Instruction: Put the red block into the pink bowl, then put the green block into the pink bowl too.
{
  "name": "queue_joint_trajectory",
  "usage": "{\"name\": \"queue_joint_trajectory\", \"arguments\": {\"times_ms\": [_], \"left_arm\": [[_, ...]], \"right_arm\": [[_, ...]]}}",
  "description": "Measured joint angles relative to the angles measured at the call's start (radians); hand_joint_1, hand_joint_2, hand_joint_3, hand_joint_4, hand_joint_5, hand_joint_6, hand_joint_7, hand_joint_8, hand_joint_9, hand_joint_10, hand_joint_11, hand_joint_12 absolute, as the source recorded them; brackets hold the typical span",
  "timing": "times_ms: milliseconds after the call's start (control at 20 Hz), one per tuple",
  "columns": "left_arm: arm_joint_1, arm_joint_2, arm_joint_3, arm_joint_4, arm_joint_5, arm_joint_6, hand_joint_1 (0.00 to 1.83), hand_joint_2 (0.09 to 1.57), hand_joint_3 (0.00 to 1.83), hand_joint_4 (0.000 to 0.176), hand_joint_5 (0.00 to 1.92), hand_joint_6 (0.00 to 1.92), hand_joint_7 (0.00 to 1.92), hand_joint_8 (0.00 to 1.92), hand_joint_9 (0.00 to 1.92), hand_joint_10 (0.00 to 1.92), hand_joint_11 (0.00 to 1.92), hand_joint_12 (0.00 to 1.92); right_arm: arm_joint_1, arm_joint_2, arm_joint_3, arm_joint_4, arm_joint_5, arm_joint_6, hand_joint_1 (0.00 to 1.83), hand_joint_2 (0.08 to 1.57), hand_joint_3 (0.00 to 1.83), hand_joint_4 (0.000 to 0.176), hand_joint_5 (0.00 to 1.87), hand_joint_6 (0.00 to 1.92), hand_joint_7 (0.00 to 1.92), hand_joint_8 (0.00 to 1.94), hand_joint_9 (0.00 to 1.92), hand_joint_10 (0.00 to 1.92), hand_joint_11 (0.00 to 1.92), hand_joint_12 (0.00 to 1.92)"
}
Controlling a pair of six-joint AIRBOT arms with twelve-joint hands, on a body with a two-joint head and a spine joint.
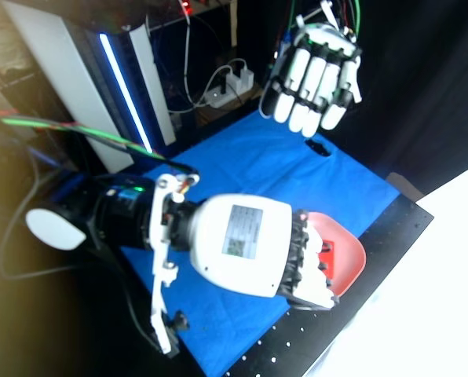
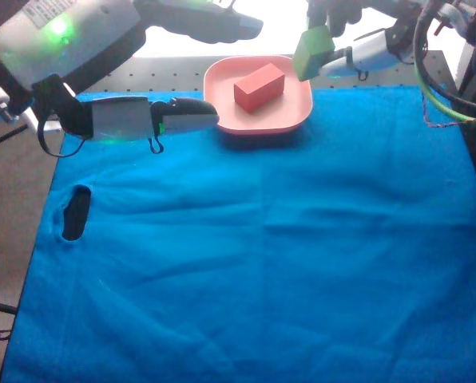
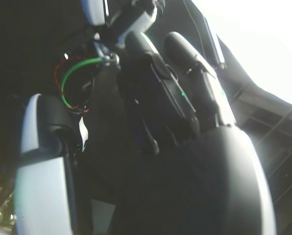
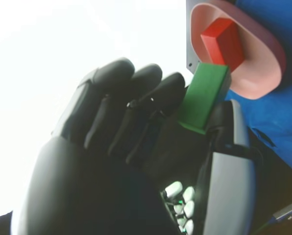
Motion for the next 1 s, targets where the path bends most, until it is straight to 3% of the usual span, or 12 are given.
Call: {"name": "queue_joint_trajectory", "arguments": {"times_ms": [100,150,400,450,550,700,750,800,850,900,950,1000], "left_arm": [[0.0,0.001,0.0,0.0,0.002,0.001,0.95,1.01,0.0,0.0,0.74,0.01,0.88,0.01,0.91,0.02,0.23,1.25],[0.0,0.0,0.0,0.0,0.003,0.001,0.95,0.98,0.0,0.0,0.76,0.02,0.89,0.01,0.91,0.02,0.2,1.25],[0.0,-0.001,0.0,0.0,0.004,0.001,0.95,0.98,0.0,0.0,0.74,0.01,0.85,0.0,0.84,0.0,0.17,1.22],[0.0,-0.002,0.0,0.0,0.005,0.001,0.95,0.98,0.0,0.0,0.75,0.01,0.85,0.0,0.84,0.0,0.16,1.23],[-0.002,-0.013,0.0,0.0,0.016,0.001,0.95,0.98,0.0,0.0,0.74,0.0,0.84,0.0,0.83,0.0,0.13,1.23],[-0.005,-0.023,0.0,0.005,0.025,0.001,0.95,0.98,0.0,0.0,0.76,0.01,0.87,0.01,0.84,0.01,0.22,1.21],[-0.005,-0.023,0.0,0.006,0.025,0.001,0.95,0.98,0.0,0.0,0.78,0.01,0.89,0.02,0.86,0.02,0.27,1.19],[-0.006,-0.024,0.0,0.005,0.025,0.001,0.94,0.98,0.0,0.0,0.78,0.01,0.88,0.01,0.86,0.02,0.29,1.19],[-0.006,-0.025,0.0,0.005,0.027,0.001,0.95,0.98,0.0,0.0,0.77,0.01,0.87,0.01,0.85,0.01,0.29,1.19],[-0.008,-0.027,0.0,0.007,0.029,0.001,0.93,0.97,0.0,0.0,0.77,0.01,0.86,0.0,0.85,0.01,0.26,1.18],[-0.01,-0.032,0.0,0.008,0.029,0.002,0.93,1.0,0.0,0.0,0.76,0.0,0.85,0.0,0.84,0.01,0.26,1.2],[-0.011,-0.034,0.0,0.01,0.029,0.001,0.95,1.0,0.0,0.0,0.76,0.0,0.86,0.0,0.86,0.02,0.26,1.2]], "right_arm": [[0.0,-0.01,0.008,0.006,-0.007,0.0,1.17,1.07,0.0,0.0,1.08,0.8,1.09,0.87,0.88,1.36,0.67,1.83],[0.0,-0.014,0.008,0.006,-0.007,0.0,1.17,1.07,0.0,0.0,1.09,0.79,1.07,0.9,0.83,1.38,0.59,1.86],[0.0,-0.049,0.018,0.01,-0.007,0.0,1.17,1.07,0.0,0.0,1.09,0.78,1.09,0.91,0.96,1.3,0.77,1.74],[0.0,-0.051,0.019,0.01,-0.007,0.0,1.17,1.07,0.0,0.0,1.09,0.79,1.13,0.78,1.0,1.18,0.77,1.7],[0.0,-0.063,0.025,0.012,-0.007,-0.001,1.17,1.07,0.0,0.0,1.09,0.8,1.17,0.65,0.94,1.21,0.67,1.72],[-0.001,-0.075,0.026,0.012,-0.009,0.0,1.09,1.1,0.0,0.0,1.02,0.92,1.12,0.84,0.81,1.44,0.49,1.86],[-0.006,-0.082,0.029,0.011,-0.007,0.0,1.06,1.12,0.0,0.022,0.99,0.97,1.09,0.72,0.72,1.38,0.41,1.86],[-0.009,-0.087,0.03,0.009,-0.009,0.0,1.09,1.1,0.0,0.0,1.03,0.9,1.11,0.71,0.71,1.45,0.38,1.91],[-0.016,-0.09,0.031,0.009,-0.01,0.0,1.1,1.09,0.0,0.0,1.05,0.87,1.04,0.89,0.65,1.56,0.31,1.92],[-0.026,-0.098,0.034,0.007,-0.014,0.0,1.09,1.1,0.0,0.0,1.03,0.9,1.03,0.9,0.64,1.53,0.23,1.92],[-0.033,-0.105,0.037,0.005,-0.023,0.0,1.03,1.12,0.0,0.097,0.97,0.99,1.01,0.75,0.59,1.43,0.18,1.92],[-0.035,-0.108,0.037,0.005,-0.031,0.0,1.02,1.13,0.0,0.112,0.96,1.02,1.04,0.65,0.6,1.38,0.17,1.92]]}}
